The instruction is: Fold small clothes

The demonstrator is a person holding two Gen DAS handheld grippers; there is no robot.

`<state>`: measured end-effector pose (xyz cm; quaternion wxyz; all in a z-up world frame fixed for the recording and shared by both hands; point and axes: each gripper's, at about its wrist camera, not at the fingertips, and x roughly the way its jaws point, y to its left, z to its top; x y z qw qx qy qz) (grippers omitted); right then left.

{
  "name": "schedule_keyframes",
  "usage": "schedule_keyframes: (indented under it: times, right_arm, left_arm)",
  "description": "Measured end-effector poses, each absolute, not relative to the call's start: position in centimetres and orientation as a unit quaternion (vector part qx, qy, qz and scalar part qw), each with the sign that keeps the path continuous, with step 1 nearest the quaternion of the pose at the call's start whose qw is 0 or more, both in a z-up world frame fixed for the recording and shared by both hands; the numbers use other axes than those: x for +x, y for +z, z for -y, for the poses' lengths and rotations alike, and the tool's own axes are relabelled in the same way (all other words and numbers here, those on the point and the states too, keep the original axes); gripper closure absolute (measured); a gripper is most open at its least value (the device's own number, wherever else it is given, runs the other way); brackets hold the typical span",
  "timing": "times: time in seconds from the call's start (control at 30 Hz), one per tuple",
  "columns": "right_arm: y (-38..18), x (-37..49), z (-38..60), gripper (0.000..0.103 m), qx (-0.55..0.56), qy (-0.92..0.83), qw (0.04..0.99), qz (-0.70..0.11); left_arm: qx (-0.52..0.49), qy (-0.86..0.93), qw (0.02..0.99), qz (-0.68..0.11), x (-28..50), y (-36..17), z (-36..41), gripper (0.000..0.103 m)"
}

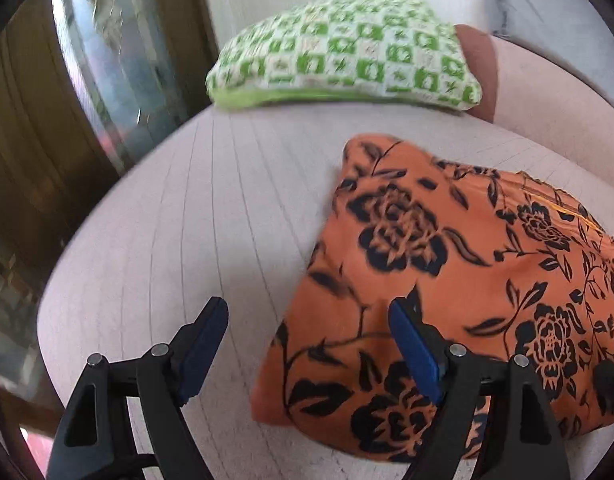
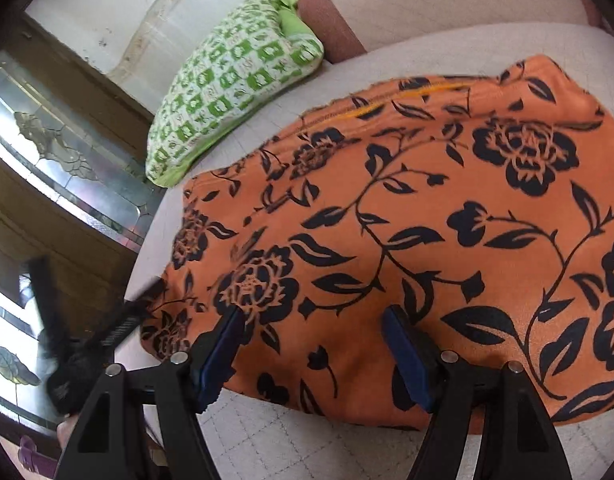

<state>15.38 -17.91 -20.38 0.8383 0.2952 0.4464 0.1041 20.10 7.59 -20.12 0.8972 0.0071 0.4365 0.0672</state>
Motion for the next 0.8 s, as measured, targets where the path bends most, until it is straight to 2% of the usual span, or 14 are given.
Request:
schedule_keyframes:
  times: [0.13,0.2,0.3,0.5,0.53,0.63,0.67,0.77,0.8]
  right_arm:
    - [-20.0,14.6,19.4,0.028,0.319,0.105,0.835,-0.436]
    - [-20.0,14.3,20.5,0.028,0.332,0.100,0.832,-0.434]
    - [-19.9,14.2,21.6,0.028,0.347,0.099,0.828,-0.428]
    - [-19.5,14.0,23.0,0.028,0.351,0.099,0.831,-0.421]
    - [-19.5,13.9,23.1,0.028,0.349,0.098,0.832,-0.419]
    - [-19.5,13.9,24.0,0.028,0.351,0.095,0.834,-0.416]
    - [-19.6,13.9,24.2,0.028,0.352,0.094,0.833,-0.416]
    - [-20.0,14.2,24.4,0.028,0.358,0.104,0.829,-0.417]
    - [-19.9,14.3,24.2,0.031,0.357,0.112,0.830,-0.414]
  left_arm:
    - [-0.124,0.039,0.885,-0.448,16.8,-19.0,-11.1,0.020]
    - [-0.204,0.013,0.864,-0.460,14.8,-19.6,-12.7,0.020]
    - [-0.270,0.002,0.837,-0.476,13.8,-21.4,-13.2,0.020]
    - [-0.311,-0.027,0.828,-0.466,15.9,-23.0,-10.8,0.023]
    - [-0.307,-0.031,0.829,-0.466,16.4,-23.2,-10.5,0.026]
    - [-0.315,-0.010,0.834,-0.453,17.6,-23.8,-10.2,0.046]
    - [-0.311,-0.003,0.836,-0.453,17.9,-24.0,-10.2,0.062]
    - [-0.317,0.007,0.839,-0.443,18.2,-24.2,-10.1,0.076]
    - [-0.315,0.004,0.841,-0.440,18.3,-24.1,-9.9,0.079]
